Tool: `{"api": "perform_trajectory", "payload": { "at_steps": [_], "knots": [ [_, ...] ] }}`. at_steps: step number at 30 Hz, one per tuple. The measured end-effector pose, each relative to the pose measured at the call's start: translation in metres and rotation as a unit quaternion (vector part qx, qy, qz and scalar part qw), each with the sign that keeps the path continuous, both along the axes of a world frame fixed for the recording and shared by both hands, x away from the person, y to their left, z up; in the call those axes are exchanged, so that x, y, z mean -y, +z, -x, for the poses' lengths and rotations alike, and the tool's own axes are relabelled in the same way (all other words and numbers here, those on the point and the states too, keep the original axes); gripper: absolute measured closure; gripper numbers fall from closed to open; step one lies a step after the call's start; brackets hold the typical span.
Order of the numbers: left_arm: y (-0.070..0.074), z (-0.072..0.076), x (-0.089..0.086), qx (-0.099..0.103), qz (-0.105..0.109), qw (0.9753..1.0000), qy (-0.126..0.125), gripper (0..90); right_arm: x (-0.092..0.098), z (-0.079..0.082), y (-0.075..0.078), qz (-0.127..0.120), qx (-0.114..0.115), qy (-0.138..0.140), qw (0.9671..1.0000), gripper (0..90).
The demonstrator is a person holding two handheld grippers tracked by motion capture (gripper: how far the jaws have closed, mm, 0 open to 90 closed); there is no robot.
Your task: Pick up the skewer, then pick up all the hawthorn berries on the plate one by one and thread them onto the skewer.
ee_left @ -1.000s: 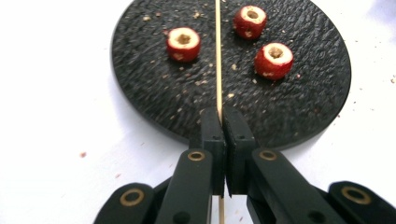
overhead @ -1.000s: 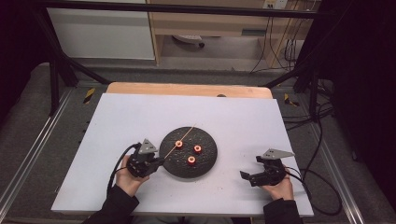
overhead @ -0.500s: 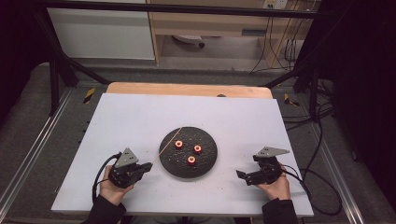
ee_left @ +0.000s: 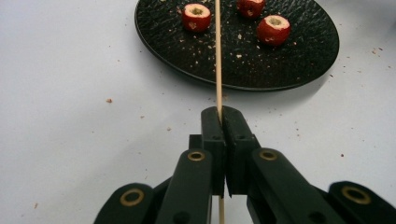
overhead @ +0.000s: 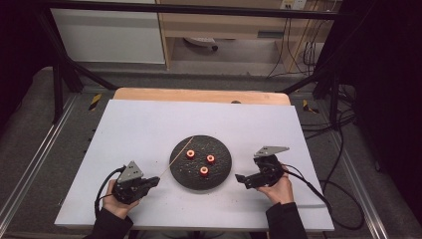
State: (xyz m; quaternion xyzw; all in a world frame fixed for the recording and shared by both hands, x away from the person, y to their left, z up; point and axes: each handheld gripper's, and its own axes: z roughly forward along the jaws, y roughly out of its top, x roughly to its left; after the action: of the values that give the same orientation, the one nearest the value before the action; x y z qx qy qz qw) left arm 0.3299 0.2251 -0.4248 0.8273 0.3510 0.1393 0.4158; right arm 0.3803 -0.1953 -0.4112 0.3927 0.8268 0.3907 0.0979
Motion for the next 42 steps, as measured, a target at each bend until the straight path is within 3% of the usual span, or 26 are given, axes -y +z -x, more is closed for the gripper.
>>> {"api": "perform_trajectory", "payload": {
  "at_steps": [11, 24, 28, 37, 42],
  "knots": [
    [-0.003, -0.001, -0.006, -0.004, 0.008, 1.0, -0.002, 88.0, -0.036, -0.012, 0.013, 0.005, -0.022, 0.011, 0.9997, 2.2],
    [-0.002, -0.001, -0.007, 0.0, 0.014, 0.9999, -0.003, 88.0, -0.087, -0.026, 0.016, 0.042, -0.044, 0.034, 0.9976, 5.1],
    [-0.001, -0.001, -0.007, 0.001, 0.013, 0.9999, -0.004, 88.0, -0.101, -0.03, 0.013, 0.056, -0.05, 0.044, 0.9962, 8.9],
    [-0.002, -0.002, -0.006, -0.001, 0.011, 0.9999, -0.008, 87.9, -0.122, -0.039, 0.012, 0.06, -0.1, 0.061, 0.9913, 25.2],
    [-0.002, -0.002, -0.007, -0.002, 0.01, 0.9999, -0.008, 87.9, -0.129, -0.043, 0.008, 0.076, -0.115, 0.071, 0.988, 33.9]
  ]
}}
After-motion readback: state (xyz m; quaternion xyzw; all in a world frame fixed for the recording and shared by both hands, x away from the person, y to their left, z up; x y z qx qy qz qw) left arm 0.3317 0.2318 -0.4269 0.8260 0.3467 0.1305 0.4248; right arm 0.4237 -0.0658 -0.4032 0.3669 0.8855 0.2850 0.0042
